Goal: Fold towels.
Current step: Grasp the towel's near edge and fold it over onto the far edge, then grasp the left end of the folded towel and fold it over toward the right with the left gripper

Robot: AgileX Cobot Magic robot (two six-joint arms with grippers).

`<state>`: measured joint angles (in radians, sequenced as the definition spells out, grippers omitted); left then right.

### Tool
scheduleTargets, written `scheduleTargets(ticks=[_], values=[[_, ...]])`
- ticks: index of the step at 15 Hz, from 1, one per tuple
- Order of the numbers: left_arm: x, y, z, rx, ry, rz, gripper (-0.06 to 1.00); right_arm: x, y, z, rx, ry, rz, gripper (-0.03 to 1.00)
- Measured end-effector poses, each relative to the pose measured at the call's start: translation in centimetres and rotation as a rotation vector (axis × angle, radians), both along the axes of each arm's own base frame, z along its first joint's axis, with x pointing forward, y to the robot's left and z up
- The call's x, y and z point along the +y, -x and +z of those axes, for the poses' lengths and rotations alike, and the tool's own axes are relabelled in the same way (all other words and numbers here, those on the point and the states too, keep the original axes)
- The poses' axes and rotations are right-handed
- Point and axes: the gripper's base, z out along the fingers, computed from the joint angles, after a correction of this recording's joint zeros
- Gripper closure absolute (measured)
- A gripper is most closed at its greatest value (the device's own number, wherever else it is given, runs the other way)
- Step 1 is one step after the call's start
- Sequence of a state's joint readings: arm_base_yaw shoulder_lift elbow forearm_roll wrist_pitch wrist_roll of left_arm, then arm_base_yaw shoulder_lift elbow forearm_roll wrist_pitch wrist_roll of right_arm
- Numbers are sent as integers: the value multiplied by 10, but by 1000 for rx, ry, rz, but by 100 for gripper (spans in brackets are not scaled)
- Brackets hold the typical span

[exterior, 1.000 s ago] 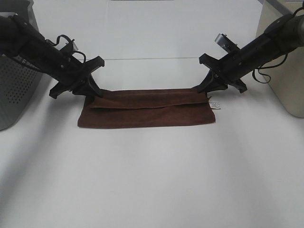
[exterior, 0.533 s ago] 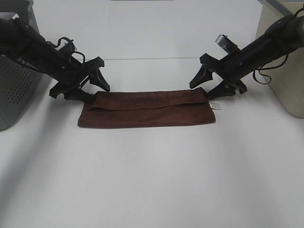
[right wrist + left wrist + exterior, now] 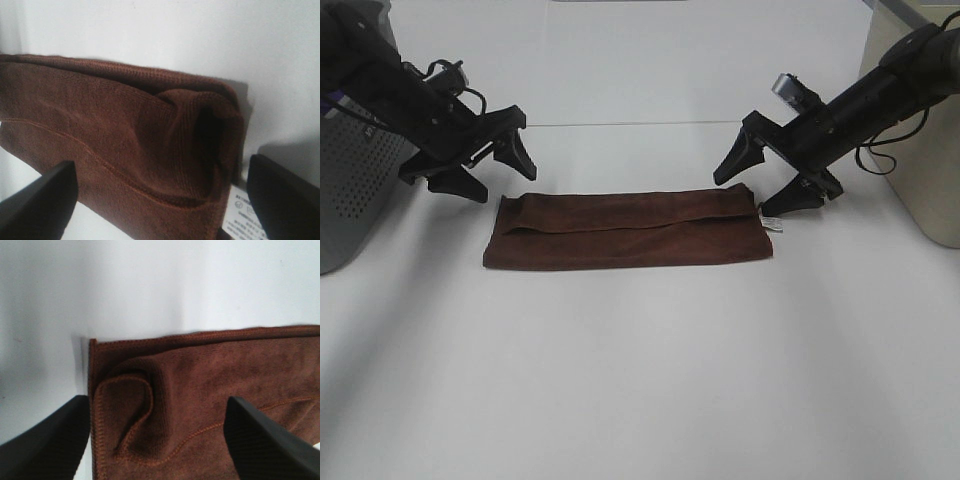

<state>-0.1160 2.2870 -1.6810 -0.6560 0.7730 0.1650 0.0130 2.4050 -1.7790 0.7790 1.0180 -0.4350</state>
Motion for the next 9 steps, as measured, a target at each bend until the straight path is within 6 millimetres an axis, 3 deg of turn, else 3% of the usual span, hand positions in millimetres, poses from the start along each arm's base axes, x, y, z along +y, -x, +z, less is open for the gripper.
scheduleTargets(ticks=[2,6,7,9], values=[[2,5,5,48,-11,4,23,0,1,0,8,4,12,10],[8,13,-16,166,-58,12,23,-2,3,5,2,32,35,10],[4,14,-28,210,-18,27,23,-5,3,20,-32,61,48,10],[-4,13,-33,227,59,48,24,-6,4,34,-65,77,55,10]])
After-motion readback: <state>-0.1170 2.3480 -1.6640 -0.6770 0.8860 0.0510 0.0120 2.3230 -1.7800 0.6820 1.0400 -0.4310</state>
